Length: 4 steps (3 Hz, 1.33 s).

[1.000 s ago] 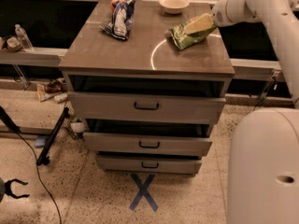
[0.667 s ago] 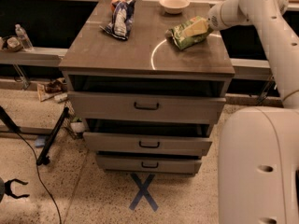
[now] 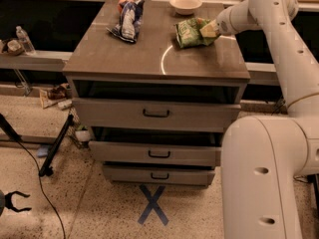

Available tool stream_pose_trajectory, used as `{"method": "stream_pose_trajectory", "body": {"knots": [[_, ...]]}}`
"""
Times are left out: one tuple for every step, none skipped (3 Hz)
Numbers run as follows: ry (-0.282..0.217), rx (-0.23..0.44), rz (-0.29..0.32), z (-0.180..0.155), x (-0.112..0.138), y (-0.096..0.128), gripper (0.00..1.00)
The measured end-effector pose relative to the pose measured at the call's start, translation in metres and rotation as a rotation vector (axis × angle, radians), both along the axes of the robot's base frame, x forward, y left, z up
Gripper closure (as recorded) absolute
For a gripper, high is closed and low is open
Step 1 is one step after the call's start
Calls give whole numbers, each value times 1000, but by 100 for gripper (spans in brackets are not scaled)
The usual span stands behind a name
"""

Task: Move green jalapeno chip bag near blue chip bag

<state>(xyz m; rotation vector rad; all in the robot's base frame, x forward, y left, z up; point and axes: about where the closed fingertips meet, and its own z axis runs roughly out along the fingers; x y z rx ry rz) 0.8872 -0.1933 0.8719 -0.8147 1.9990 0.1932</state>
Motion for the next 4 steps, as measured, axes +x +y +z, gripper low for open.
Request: {"method": "stream_pose_trajectory", "body": {"knots": [[-56,106,-4,26,2,9,96],[-102,210,28,49,0,32,100],[-110,295,68,57,-9,63,100],[-100,334,115,54,-17,99,100]]}}
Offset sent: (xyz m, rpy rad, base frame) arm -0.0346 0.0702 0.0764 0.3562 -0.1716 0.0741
